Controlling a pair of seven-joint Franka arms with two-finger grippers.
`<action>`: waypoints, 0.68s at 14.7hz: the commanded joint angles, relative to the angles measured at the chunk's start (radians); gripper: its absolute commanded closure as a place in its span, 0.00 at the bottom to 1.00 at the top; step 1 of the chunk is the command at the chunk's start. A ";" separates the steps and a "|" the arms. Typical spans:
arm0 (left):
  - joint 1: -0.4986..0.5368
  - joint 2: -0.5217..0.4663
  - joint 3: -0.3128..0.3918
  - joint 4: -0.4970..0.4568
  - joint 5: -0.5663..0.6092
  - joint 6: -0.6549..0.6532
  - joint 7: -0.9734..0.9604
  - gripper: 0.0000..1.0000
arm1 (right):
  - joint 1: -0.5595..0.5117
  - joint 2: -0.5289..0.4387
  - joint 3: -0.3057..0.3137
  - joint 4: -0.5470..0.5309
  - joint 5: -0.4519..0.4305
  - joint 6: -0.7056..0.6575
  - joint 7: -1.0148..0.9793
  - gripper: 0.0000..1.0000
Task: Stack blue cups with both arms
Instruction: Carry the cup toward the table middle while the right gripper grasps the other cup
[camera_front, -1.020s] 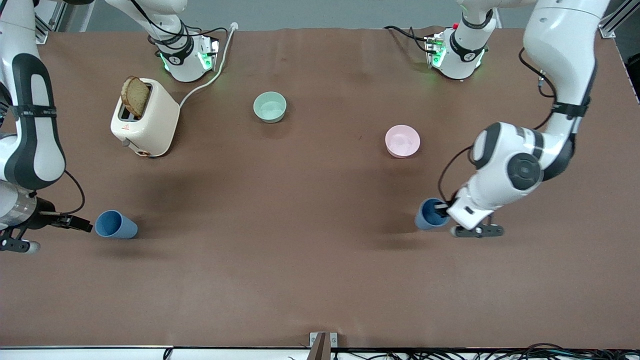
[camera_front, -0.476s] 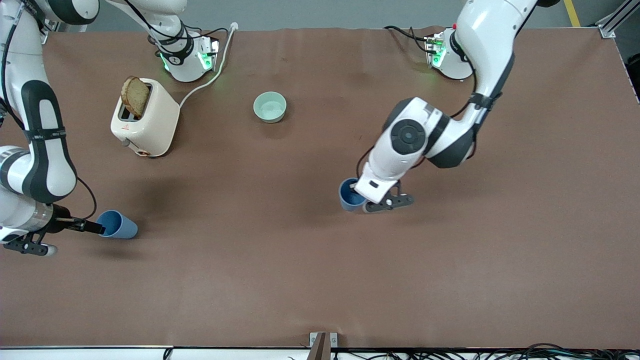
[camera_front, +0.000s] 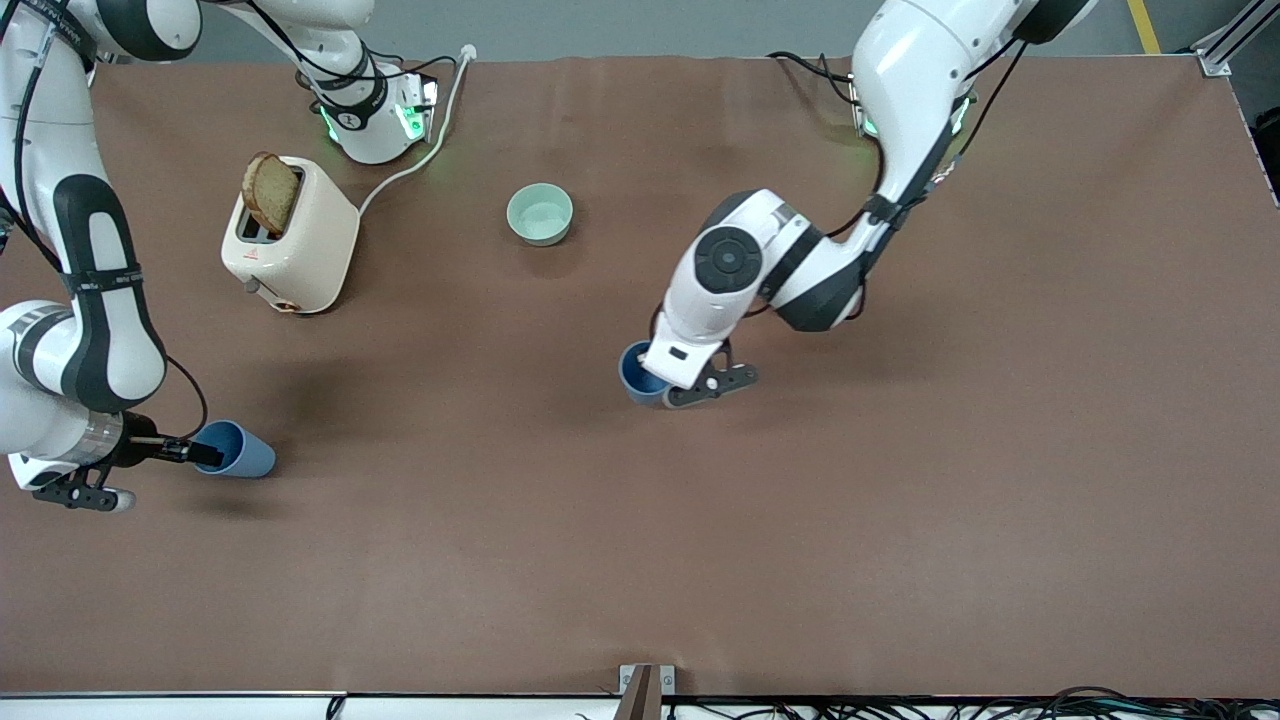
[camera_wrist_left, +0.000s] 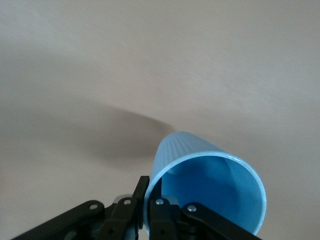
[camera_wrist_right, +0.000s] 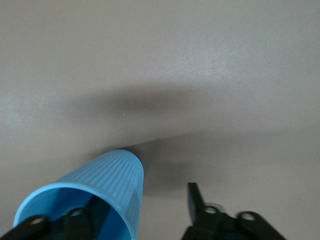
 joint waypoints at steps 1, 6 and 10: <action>-0.040 0.086 0.011 0.132 0.008 -0.019 -0.054 1.00 | -0.008 -0.007 0.012 -0.014 0.019 -0.009 -0.028 0.77; -0.074 0.086 0.026 0.138 0.010 -0.027 -0.078 1.00 | 0.007 -0.059 0.012 -0.010 0.019 -0.084 -0.020 0.95; -0.076 0.100 0.033 0.139 0.008 -0.047 -0.076 1.00 | 0.050 -0.168 0.014 -0.007 0.019 -0.145 -0.014 0.95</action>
